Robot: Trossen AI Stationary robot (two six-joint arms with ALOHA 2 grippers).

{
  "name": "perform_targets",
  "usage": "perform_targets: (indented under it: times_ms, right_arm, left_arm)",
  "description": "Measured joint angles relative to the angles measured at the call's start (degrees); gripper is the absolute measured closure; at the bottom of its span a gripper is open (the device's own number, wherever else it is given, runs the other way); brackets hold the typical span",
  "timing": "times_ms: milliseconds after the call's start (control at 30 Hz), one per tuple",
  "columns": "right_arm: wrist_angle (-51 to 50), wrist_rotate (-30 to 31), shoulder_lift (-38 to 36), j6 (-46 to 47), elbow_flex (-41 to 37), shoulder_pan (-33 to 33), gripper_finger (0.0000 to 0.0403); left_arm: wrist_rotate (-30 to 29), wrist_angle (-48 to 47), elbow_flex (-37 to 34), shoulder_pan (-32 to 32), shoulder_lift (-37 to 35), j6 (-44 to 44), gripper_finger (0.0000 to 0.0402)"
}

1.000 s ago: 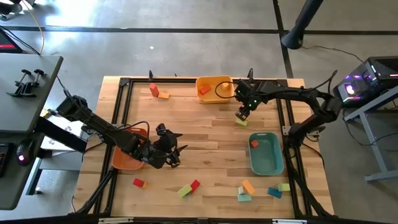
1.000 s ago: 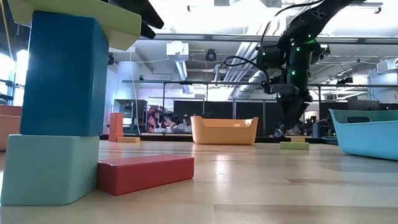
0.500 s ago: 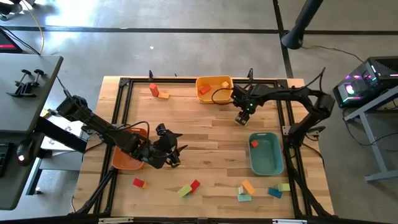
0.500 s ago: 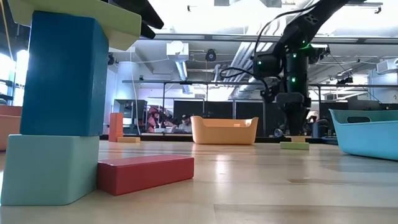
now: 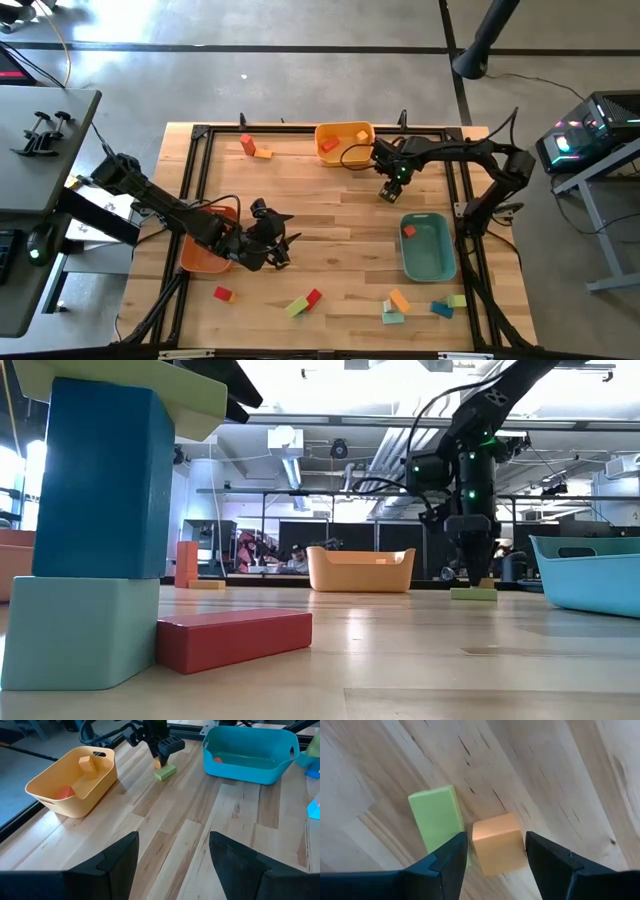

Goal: Sort blocks by size
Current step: Put the yellow small block into the right bin

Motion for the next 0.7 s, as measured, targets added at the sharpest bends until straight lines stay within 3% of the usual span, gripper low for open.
perform_targets:
  times_ms: [267, 467, 700]
  right_arm:
    - [-0.1, 0.24, -0.13, -0.95, -3.36, 0.0, 0.0219]
    - [8.74, -1.26, -1.41, -2.14, -10.76, 0.17, 0.0284]
    - [11.19, 0.26, -8.14, -0.62, -11.99, 1.54, 0.0355]
  left_arm:
    - [0.0, 0.0, 0.0, 0.0, 0.0, -0.17, 0.0172]
    - [0.0, 0.05, 0.0, 0.0, 0.0, -0.13, 0.0172]
    - [-0.02, 0.06, 0.0, 0.47, 0.02, -0.13, 0.0172]
